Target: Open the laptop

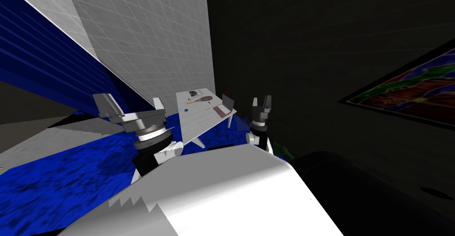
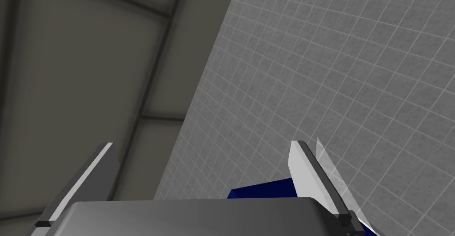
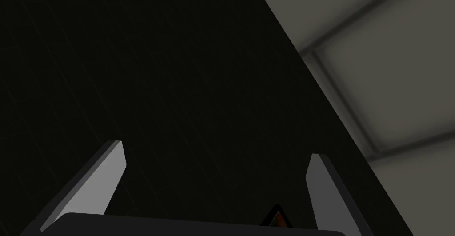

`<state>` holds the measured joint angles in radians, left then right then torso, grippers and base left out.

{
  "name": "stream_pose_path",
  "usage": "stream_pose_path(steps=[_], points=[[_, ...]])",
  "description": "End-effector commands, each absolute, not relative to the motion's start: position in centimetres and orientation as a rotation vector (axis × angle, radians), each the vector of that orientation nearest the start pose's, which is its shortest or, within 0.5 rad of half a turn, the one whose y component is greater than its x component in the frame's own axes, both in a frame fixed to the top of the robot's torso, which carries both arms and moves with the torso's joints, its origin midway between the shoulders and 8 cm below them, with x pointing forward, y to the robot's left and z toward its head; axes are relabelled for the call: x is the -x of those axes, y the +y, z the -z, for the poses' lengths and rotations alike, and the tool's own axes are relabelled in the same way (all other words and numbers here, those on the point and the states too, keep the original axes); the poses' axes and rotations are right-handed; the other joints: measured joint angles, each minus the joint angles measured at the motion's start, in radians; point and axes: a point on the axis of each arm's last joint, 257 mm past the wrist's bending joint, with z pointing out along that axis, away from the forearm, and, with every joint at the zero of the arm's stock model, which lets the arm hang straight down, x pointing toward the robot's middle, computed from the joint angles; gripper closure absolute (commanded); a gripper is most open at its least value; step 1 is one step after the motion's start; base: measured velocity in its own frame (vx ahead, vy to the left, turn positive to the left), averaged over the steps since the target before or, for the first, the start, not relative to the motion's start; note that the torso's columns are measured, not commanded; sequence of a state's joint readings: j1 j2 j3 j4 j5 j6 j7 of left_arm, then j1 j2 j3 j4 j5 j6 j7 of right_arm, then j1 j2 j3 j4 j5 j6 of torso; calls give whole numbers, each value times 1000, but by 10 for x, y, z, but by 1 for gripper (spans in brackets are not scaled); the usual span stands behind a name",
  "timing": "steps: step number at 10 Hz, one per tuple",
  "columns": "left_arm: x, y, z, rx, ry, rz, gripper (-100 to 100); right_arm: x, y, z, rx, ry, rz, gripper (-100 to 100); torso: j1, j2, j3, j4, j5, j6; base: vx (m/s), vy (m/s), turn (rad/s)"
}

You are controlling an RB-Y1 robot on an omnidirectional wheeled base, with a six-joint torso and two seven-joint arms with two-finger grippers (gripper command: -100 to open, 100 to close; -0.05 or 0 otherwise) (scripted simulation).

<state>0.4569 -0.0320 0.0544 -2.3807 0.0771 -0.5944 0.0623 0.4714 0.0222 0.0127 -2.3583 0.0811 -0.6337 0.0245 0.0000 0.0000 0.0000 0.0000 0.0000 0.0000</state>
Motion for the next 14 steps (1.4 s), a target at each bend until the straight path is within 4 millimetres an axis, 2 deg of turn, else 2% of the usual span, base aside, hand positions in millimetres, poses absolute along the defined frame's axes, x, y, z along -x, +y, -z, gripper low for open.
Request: stream_pose_path(steps=[1,9,10,11,14], points=[[-298,296,-96,540,360,1415,0,-303,-255,-88,-424,480,-1296,0,0,41,-82,41,0,0,0,0,0],[-298,296,-96,540,360,1415,0,-303,-254,-88,-424,480,-1296,0,0,618,-1234,617,0,0,0,0,0],[-298,296,-96,540,360,1415,0,-305,-252,-85,-414,504,-1322,-100,0,691,-1382,691,0,0,10,-14,81],[-298,296,-96,540,360,1415,0,-308,-251,-82,-413,520,-1345,-100,-1,725,-1451,724,0,0,10,-34,117],[-298,296,-96,541,360,1415,0,-317,-255,-68,-447,553,-1447,-100,-1,737,-1476,737,0,0,17,-63,155]])
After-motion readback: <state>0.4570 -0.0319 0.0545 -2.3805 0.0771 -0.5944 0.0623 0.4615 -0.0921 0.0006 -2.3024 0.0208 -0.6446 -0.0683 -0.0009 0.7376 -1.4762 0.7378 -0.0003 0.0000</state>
